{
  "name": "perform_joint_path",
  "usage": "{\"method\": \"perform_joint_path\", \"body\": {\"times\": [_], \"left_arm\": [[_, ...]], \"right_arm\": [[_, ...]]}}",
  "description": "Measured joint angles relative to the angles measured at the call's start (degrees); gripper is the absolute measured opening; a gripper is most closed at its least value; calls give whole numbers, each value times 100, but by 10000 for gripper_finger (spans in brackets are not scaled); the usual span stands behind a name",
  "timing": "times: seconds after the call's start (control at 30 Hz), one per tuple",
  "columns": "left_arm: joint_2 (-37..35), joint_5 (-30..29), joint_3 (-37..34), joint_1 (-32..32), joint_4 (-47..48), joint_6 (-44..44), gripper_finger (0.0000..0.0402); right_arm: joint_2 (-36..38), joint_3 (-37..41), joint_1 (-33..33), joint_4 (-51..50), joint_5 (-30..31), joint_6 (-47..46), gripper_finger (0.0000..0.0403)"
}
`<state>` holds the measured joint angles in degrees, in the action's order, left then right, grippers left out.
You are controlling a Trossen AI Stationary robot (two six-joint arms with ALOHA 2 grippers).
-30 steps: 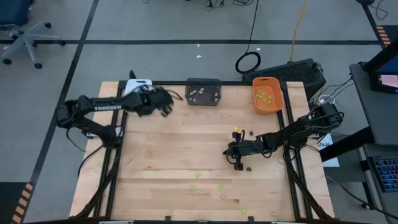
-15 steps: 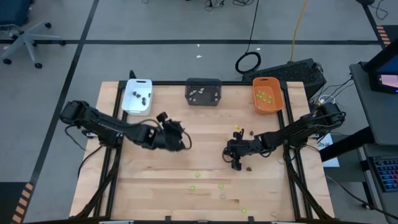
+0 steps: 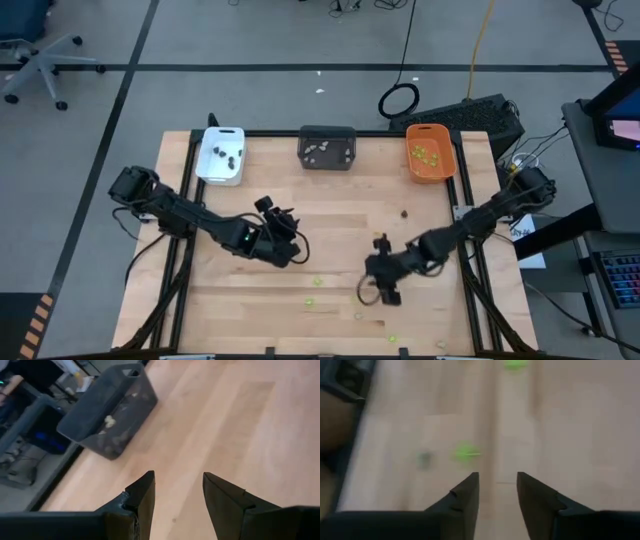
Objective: Sort Halloween decoration
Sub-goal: Put the green toy spider into the orange bin
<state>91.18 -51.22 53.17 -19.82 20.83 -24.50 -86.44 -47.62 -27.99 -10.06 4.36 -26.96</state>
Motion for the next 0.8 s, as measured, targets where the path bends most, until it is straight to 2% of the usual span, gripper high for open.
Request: {"method": "perform_joint_path", "body": {"times": [0.07, 0.2, 0.47, 0.63, 0.8], "left_arm": [[2, 23, 0, -97, -41, -54, 162], [0, 187, -1, -314, -183, -73, 162], [0, 390, -2, -841, -842, -80, 162], [0, 472, -2, -1188, -1012, -393, 162], [0, 470, -2, -1496, -1005, -699, 162]], "right_arm": [[-75, 0, -240, 225, 53, -223, 132], [-311, 2, -656, 806, 631, -492, 150], [-869, 4, -1049, 1344, 1356, -534, 155], [-1321, 9, -1086, 1927, 1348, -525, 155], [-1661, 9, -1082, 2090, 1368, -535, 155]]}}
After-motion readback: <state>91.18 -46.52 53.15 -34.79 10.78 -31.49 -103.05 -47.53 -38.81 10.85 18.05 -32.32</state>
